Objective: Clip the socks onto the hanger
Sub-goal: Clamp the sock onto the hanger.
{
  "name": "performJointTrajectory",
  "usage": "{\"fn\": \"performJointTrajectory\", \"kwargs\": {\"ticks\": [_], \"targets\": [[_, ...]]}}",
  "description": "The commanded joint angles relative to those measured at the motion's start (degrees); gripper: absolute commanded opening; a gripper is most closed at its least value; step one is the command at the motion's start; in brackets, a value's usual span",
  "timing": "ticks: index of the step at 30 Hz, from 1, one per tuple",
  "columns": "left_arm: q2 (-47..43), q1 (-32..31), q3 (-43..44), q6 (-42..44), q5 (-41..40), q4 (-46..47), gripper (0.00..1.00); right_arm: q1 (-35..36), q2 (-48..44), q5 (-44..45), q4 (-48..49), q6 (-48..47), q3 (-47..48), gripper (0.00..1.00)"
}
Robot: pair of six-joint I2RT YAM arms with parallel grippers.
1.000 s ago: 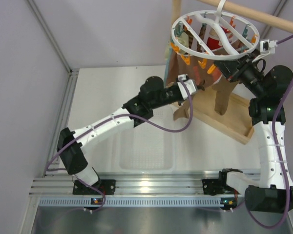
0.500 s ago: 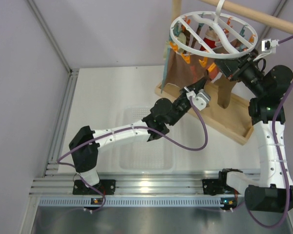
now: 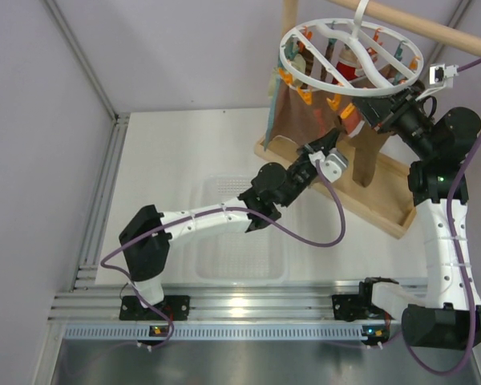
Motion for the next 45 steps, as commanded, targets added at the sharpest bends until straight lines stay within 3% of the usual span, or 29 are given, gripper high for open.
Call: {"fn": "performJointTrajectory", "kwargs": {"ticks": [1, 37, 45], "targets": [[0.5, 0.7, 1.7, -0.5, -0.9, 2.6, 0.0, 0.0, 0.1, 3.1, 4.1, -0.5, 1.5, 0.0], [5.9, 0.8, 13.1, 0.1, 3.1, 1.2, 0.0, 0.0, -0.6, 1.7, 3.4, -2.0, 0.6, 0.0], [5.6, 0.8, 13.1, 0.1, 3.1, 0.8, 0.0, 0.0, -1.1, 1.7, 2.1, -3.0, 1.2, 0.3]]}}
